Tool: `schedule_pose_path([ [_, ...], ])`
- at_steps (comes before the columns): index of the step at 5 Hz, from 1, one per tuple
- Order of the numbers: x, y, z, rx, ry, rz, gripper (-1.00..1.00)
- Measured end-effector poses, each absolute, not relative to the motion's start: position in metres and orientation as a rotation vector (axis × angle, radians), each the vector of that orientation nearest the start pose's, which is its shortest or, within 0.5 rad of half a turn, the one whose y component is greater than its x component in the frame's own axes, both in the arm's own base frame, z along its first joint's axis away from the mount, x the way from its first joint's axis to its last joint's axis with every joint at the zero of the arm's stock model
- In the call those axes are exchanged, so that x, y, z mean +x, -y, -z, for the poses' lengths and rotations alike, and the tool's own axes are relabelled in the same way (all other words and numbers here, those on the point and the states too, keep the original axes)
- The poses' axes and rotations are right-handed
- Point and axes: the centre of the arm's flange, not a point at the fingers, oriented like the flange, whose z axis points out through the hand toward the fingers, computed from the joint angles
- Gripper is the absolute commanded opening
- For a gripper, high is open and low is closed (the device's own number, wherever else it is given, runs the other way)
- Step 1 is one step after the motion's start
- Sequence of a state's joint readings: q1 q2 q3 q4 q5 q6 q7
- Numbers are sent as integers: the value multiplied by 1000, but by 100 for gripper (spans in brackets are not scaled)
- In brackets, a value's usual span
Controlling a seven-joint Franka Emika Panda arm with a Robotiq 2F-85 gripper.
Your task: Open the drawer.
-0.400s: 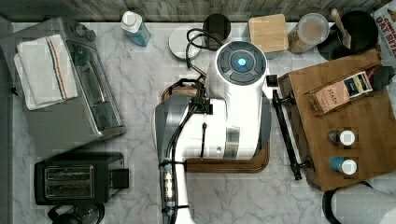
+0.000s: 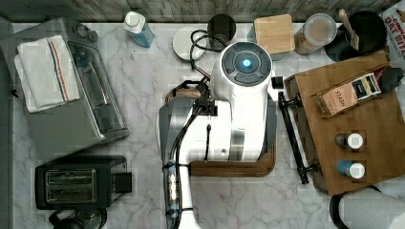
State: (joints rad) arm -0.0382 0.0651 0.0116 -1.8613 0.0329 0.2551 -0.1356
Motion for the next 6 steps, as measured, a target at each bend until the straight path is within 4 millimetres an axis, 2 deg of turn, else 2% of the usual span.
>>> schedule_pose_path([
  [1, 566, 11, -464, -2987, -948, -163, 100],
  [2, 557, 13, -451, -3072, -609, -112, 100],
  [3, 535, 14, -439, -3119, -181, -69, 100],
  [4, 517, 16, -433, -3151, 204, 47, 100],
  [5, 503, 18, -426, -3137, 428, 73, 100],
  [6, 500, 33, -418, -3131, 496, 138, 100],
])
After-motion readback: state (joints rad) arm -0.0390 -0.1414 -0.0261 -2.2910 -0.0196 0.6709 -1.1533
